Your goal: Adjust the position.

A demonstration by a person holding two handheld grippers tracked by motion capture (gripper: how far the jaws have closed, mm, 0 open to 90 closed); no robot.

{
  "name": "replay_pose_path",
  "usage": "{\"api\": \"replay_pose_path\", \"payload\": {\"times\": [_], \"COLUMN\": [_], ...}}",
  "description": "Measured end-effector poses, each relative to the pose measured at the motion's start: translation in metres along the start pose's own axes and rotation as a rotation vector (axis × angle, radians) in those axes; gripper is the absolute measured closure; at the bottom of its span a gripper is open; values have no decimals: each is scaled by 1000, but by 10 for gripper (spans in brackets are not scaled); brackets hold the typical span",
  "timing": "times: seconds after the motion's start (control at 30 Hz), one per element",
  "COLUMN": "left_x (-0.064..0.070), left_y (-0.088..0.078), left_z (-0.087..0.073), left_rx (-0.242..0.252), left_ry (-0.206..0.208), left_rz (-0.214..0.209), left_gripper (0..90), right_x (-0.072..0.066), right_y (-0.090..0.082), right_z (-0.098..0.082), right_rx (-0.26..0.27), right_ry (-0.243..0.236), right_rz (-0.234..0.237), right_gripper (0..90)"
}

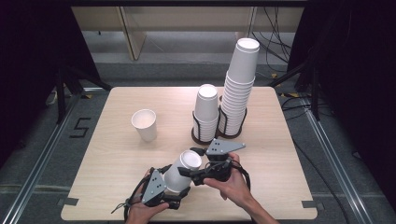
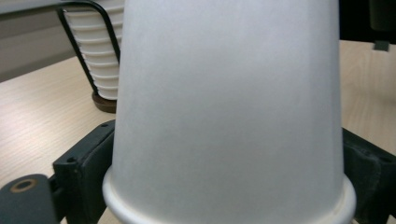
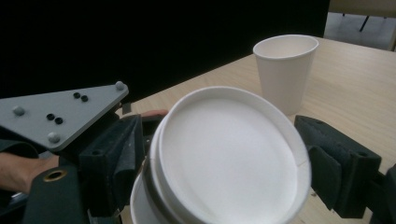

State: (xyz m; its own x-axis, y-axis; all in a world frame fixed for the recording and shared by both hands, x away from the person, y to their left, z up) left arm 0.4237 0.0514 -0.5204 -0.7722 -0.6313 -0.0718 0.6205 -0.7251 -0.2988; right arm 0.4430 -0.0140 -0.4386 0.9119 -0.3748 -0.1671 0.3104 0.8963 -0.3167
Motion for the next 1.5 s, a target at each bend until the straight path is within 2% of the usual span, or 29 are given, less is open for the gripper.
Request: {"api": "replay_pose_path", "payload": {"times": [0.07, 0.1, 0.17, 0.2, 0.3, 0.37, 0.4, 0.43, 0.47, 0.57, 0.6, 0.63, 0.67, 0.8, 0.93, 1.0, 1.03, 1.07, 1.1, 1.17, 1.2, 1.23, 1.27, 1.37, 1.43, 1.5], "left_x": [-2, -3, -4, -5, -5, -4, -4, -4, -4, -4, -4, -3, -3, 0, 0, 1, -1, 2, 0, 2, 2, 0, 3, 3, 5, 6], "left_y": [-1, -2, -5, -6, -7, -8, -9, -9, -10, -11, -11, -11, -12, -12, -14, -14, -15, -14, -15, -15, -15, -15, -15, -16, -16, -16], "left_z": [0, 0, -1, -2, -5, -7, -8, -9, -10, -12, -13, -14, -16, -20, -23, -24, -25, -25, -26, -26, -27, -27, -26, -27, -28, -28], "left_rx": [-21, -17, -47, -56, -83, -108, -113, -125, -135, -154, -166, -174, -191, -222, -264, -265, -289, -281, -298, -296, -302, -312, -301, -317, -316, -323], "left_ry": [41, 51, 62, 73, 96, 105, 112, 113, 112, 122, 133, 137, 144, 175, 226, 231, 258, 246, 267, 264, 276, 307, 284, 316, 315, 331], "left_rz": [-15, -14, -30, -26, -39, -58, -57, -61, -69, -71, -74, -90, -95, -119, -133, -135, -142, -148, -138, -143, -148, -139, -149, -150, -156, -162], "left_gripper": [90, 91, 92, 92, 92, 92, 92, 92, 92, 93, 93, 94, 93, 94, 94, 95, 94, 95, 95, 96, 96, 96, 96, 96, 97, 97], "right_x": [2, 2, 2, 6, 7, 6, 8, 9, 7, 7, 8, 9, 8, 9, 6, 2, 1, -1, -2, -5, -7, -9, -10, -12, -13, -13], "right_y": [-6, -8, -14, -16, -22, -24, -26, -27, -29, -30, -30, -30, -31, -32, -31, -30, -29, -28, -27, -24, -22, -21, -19, -15, -13, -13], "right_z": [2, 3, 5, 8, 6, 3, 3, 2, 0, -1, -1, -1, -2, -7, -14, -19, -22, -26, -29, -34, -37, -39, -41, -48, -50, -52], "right_rx": [-3, -2, -15, -12, -64, -100, -105, -119, -147, -163, -164, -169, -189, -239, -292, -329, -347, -369, -391, -421, -436, -450, -462, -503, -514, -530], "right_ry": [12, 10, 14, -44, -74, -100, -126, -138, -124, -170, -176, -191, -208, -245, -286, -303, -315, -329, -339, -364, -375, -384, -395, -414, -417, -422], "right_rz": [5, 19, 19, 4, 2, 17, 2, -4, 0, -1, -21, -23, -12, -27, -10, 15, 18, 29, 33, 36, 50, 58, 60, 67, 77, 90], "right_gripper": [180, 179, 178, 178, 173, 175, 176, 176, 177, 192, 191, 191, 193, 186, 180, 178, 178, 179, 180, 175, 176, 177, 177, 177, 181, 178]}}
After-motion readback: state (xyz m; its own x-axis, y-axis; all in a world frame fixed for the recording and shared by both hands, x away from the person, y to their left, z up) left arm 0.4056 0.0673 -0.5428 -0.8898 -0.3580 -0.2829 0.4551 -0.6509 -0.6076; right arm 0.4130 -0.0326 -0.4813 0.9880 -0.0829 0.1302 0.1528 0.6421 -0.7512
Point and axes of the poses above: each handheld gripper's, and its own axes: y roughly forward along the jaws, z roughly out of its top, x roughly to its right, the point moved 10 cm from there along y, roughly forward along the jaws, and after that the axes turned 3 degrees about -y, right-handed, at the moved point
